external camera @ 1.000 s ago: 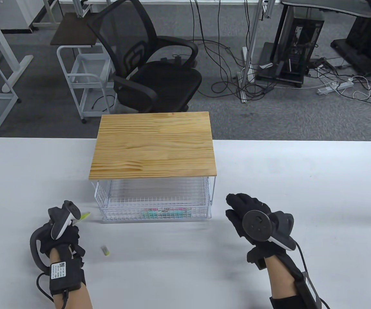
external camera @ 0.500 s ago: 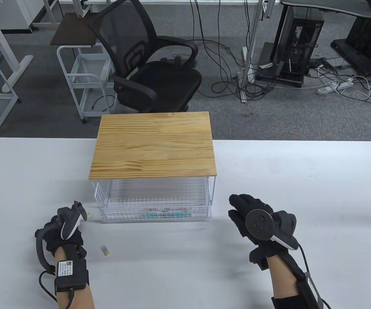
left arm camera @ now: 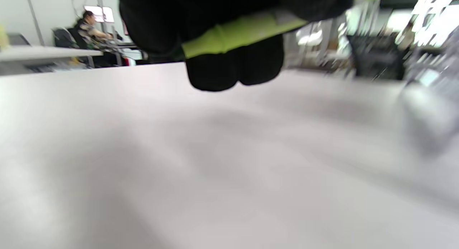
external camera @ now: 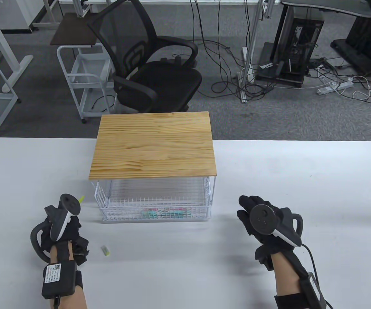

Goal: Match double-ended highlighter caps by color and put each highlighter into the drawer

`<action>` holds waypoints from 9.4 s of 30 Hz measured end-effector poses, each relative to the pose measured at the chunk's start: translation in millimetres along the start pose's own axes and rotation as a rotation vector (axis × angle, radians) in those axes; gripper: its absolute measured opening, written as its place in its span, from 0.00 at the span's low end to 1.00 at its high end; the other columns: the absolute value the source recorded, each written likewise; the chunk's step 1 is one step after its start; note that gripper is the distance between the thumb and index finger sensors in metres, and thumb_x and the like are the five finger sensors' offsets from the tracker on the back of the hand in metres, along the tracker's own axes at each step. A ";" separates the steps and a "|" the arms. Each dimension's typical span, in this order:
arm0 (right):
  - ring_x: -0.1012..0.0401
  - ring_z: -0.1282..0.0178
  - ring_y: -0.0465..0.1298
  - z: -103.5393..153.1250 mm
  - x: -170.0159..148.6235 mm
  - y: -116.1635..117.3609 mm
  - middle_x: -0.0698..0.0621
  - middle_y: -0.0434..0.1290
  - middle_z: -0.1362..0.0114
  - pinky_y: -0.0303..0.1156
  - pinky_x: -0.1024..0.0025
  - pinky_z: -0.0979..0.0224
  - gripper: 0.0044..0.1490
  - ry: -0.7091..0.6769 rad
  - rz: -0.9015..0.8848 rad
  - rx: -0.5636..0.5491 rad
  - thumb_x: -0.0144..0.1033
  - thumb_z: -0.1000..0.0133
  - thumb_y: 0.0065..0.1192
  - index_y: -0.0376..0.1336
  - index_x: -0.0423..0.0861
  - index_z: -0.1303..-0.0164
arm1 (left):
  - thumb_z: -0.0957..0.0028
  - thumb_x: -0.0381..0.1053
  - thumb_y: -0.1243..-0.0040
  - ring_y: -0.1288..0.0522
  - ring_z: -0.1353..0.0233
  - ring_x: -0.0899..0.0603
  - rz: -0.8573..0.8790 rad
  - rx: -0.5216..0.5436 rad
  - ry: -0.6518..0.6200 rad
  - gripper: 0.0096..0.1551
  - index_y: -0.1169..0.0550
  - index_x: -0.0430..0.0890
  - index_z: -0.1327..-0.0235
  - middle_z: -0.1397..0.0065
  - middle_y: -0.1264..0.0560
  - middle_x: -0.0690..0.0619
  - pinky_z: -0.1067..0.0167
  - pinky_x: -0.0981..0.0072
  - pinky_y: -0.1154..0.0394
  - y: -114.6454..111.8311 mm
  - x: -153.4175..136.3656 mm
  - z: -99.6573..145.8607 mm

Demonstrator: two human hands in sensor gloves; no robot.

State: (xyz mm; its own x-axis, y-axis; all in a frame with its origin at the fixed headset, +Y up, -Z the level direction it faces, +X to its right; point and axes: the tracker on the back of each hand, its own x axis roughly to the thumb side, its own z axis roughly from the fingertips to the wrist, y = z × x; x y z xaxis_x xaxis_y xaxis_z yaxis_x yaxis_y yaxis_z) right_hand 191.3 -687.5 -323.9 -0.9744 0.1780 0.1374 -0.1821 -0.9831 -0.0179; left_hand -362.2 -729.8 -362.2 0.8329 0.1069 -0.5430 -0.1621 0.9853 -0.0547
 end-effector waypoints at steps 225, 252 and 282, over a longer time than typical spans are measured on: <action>0.60 0.49 0.81 5.6 25.4 -6.7 0.48 0.76 0.37 0.78 0.57 0.37 0.28 -0.170 -0.798 -0.142 0.42 0.38 0.58 0.60 0.49 0.28 | 0.40 0.64 0.48 0.18 0.31 0.51 -0.199 -0.362 -0.847 0.26 0.30 0.63 0.28 0.24 0.26 0.51 0.25 0.55 0.22 21.9 129.2 139.7; 0.61 0.48 0.82 12.7 57.1 -5.5 0.48 0.76 0.36 0.78 0.58 0.37 0.28 -0.274 -0.764 -0.109 0.42 0.38 0.58 0.60 0.50 0.27 | 0.38 0.53 0.55 0.19 0.31 0.50 0.690 -0.328 -1.010 0.28 0.39 0.55 0.23 0.24 0.25 0.55 0.26 0.49 0.25 22.0 112.3 121.3; 0.61 0.50 0.82 13.5 66.6 -1.2 0.48 0.76 0.37 0.78 0.59 0.38 0.28 -0.311 -0.794 -0.048 0.42 0.37 0.57 0.60 0.49 0.28 | 0.38 0.55 0.62 0.21 0.50 0.52 0.753 -0.286 -1.041 0.27 0.40 0.53 0.25 0.44 0.22 0.55 0.36 0.51 0.23 10.4 127.0 142.5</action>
State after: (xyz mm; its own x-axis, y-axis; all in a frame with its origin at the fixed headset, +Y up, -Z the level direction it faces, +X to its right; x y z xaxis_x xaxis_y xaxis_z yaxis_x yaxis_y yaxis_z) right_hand 128.5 -675.0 -301.4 -0.4766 0.7866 0.3925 -0.8079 -0.5680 0.1573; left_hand -182.7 -686.9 -312.3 0.4847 0.7925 0.3701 -0.7609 0.5907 -0.2683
